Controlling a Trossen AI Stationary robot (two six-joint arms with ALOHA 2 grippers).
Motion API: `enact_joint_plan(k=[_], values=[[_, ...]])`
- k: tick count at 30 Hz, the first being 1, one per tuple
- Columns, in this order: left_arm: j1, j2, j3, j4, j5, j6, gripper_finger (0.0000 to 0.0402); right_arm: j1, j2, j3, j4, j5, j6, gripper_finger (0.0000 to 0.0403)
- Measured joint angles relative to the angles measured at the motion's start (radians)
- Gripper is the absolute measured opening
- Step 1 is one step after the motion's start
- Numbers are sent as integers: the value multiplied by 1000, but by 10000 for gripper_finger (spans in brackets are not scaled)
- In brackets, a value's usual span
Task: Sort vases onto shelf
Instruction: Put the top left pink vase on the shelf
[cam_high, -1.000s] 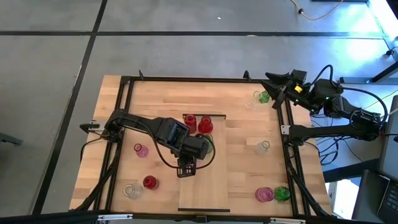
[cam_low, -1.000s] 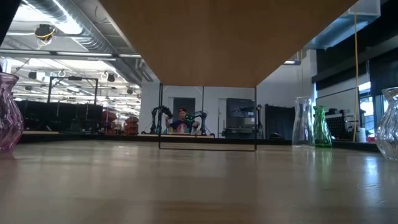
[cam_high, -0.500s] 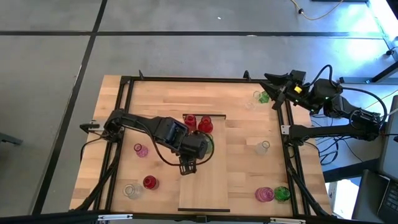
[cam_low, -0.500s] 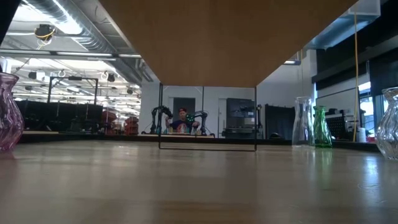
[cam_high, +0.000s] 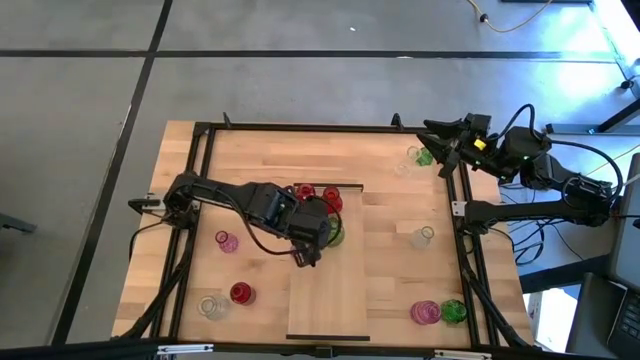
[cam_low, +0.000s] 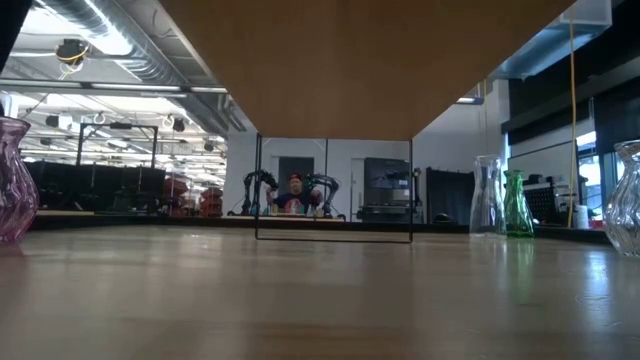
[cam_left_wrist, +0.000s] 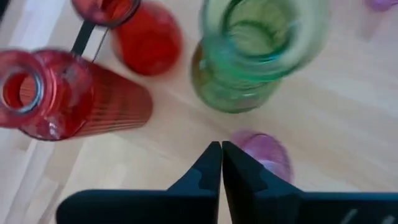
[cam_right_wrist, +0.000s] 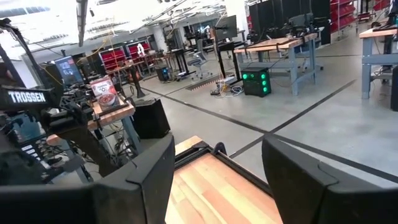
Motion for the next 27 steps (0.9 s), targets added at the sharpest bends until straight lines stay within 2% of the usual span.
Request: enact_joint_plan(k=[4,12,20,24,27], values=[[-4,-43,-97,-1,-26,-74,1,0,0,0,0,-17,1,223],[-71,-252,-358,45,-158,-264,0,0,0,0,-2,-36,5,223],[-162,-496,-771,410,-274,-291,0,0,0,0,-9,-36,0,223],[-195,-615,-1006,662,-358,-235,0,0,0,0,-9,-37,0,223],[-198,-708,-1180,893,-374,-185,0,0,0,0,-15,-37,0,223]])
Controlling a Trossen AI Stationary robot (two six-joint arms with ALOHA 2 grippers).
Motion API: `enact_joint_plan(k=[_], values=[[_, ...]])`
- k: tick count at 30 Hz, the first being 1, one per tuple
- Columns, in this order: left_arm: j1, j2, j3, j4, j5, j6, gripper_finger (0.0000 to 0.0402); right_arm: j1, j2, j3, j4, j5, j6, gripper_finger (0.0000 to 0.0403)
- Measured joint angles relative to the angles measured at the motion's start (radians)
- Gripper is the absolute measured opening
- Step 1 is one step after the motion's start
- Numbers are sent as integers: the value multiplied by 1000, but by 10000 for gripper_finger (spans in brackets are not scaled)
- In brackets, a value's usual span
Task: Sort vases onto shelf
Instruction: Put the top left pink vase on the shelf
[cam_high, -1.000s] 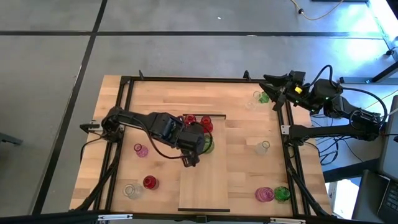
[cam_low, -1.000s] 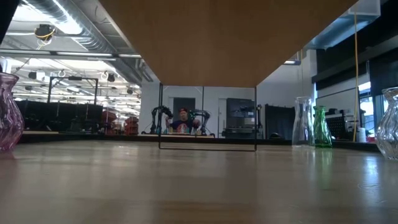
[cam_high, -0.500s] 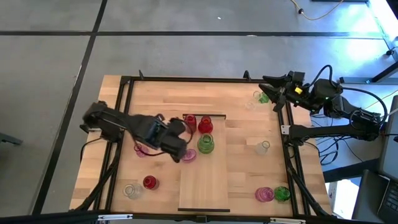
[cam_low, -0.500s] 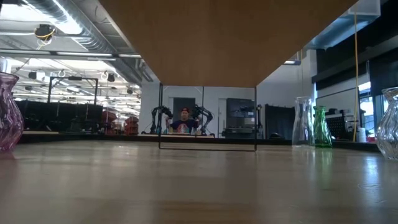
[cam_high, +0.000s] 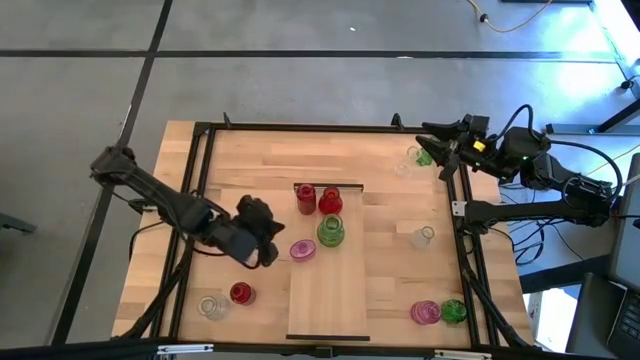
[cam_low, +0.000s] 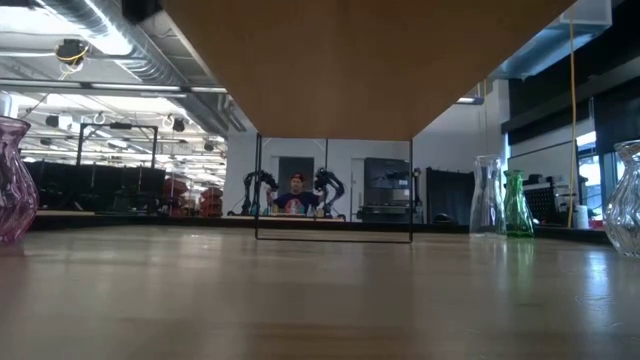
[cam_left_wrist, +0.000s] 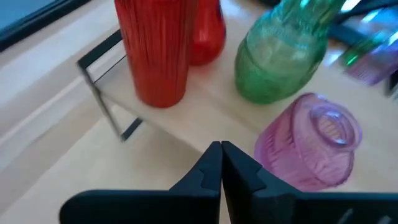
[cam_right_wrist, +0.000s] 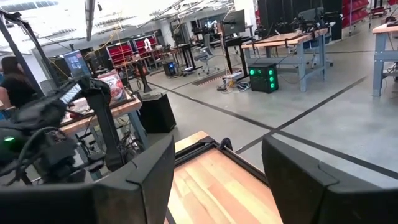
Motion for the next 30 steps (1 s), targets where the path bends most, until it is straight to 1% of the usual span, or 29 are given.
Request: enact_joint_plan(k=[6,11,15,19,24,27,30], values=[[7,-108,-275,385,-5,134,0,0,0,0,-2,-8,24,223],[40,-131,-426,642,52,189,0,0,0,0,-2,-8,26,223],[79,-132,-507,817,121,218,0,0,0,0,-2,-8,47,223],[111,-132,-552,919,166,253,0,0,0,0,-2,-8,66,223],[164,-120,-585,1015,286,268,0,0,0,0,-2,-8,72,223],[187,-110,-588,1042,336,270,0,0,0,0,-2,-6,72,223],[206,-105,-588,1053,365,277,0,0,0,0,-2,-2,72,223]])
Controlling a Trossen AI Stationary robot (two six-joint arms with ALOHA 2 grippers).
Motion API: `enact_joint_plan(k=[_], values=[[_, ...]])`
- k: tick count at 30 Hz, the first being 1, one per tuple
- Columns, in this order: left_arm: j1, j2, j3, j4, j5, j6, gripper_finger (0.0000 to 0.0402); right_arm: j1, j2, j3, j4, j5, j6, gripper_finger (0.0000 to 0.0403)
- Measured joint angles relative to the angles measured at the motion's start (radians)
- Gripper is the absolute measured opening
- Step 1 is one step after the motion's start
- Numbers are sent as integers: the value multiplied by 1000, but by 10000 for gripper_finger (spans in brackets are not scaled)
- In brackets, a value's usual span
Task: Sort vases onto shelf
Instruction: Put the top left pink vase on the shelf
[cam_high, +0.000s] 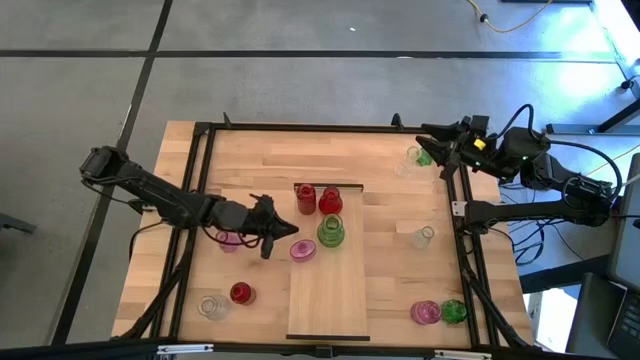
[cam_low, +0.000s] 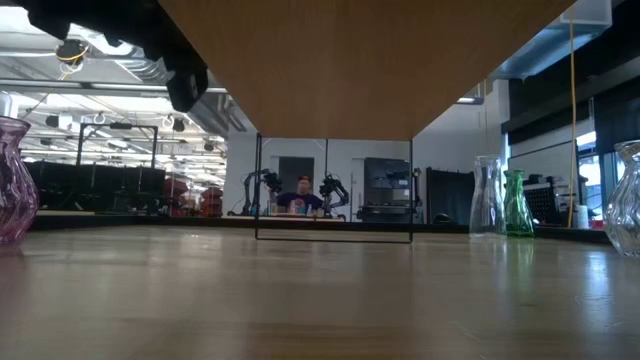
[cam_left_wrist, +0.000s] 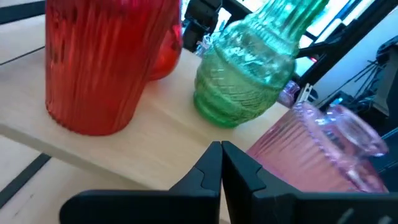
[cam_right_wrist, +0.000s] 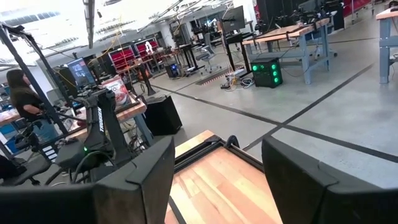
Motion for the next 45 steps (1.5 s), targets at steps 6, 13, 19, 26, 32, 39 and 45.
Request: enact_joint_plan(k=[6,13,19,26,32,39,45], values=[[26,1,0,43,73,13,0,0,0,0,0,3,0,223],[28,1,0,47,98,-9,0,0,0,0,0,6,0,223],[26,1,0,46,77,-19,0,0,0,0,0,6,0,223],[23,18,0,47,58,-110,0,0,0,0,0,6,0,223],[-13,88,0,117,83,-142,0,0,0,0,0,6,0,223],[-35,174,0,264,71,-151,0,0,0,0,-1,6,0,223],[-60,204,0,294,72,-177,0,0,0,0,-1,6,0,223]])
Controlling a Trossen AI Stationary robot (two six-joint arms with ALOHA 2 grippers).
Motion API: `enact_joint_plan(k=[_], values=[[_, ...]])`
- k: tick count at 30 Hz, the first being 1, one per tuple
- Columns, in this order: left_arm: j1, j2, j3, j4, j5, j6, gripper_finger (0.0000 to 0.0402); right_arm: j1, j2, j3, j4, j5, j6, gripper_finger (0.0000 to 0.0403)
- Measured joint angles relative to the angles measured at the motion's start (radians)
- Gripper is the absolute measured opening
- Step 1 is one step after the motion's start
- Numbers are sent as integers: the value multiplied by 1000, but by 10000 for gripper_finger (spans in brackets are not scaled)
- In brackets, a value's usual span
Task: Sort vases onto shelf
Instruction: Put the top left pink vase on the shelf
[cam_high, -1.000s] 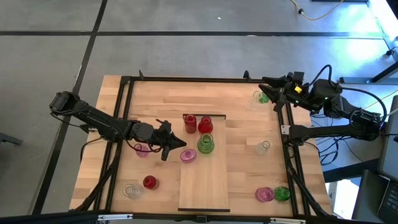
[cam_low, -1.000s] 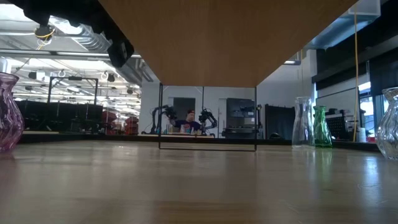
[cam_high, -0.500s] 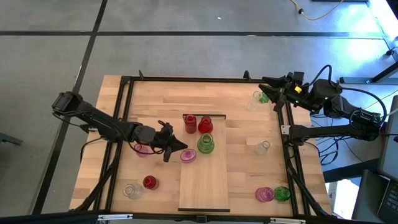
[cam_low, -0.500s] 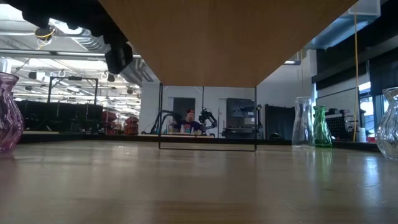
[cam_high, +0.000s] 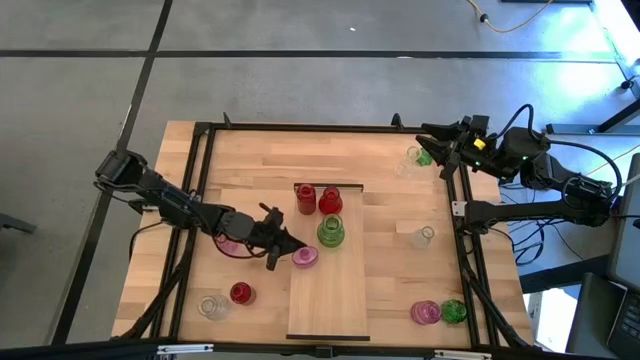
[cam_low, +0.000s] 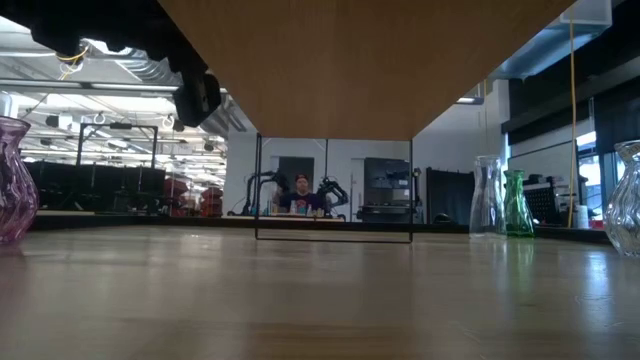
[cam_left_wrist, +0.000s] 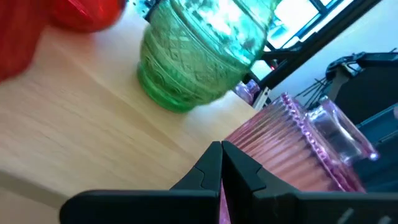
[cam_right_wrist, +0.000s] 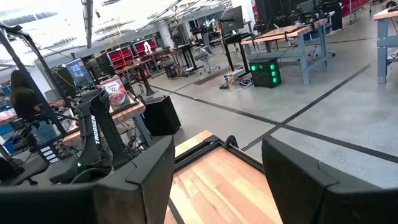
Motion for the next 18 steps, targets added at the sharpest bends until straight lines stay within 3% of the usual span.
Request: enact_joint_plan(k=[18], values=[[-27,0,0,42,20,-29,0,0,0,0,-8,0,0,223]])
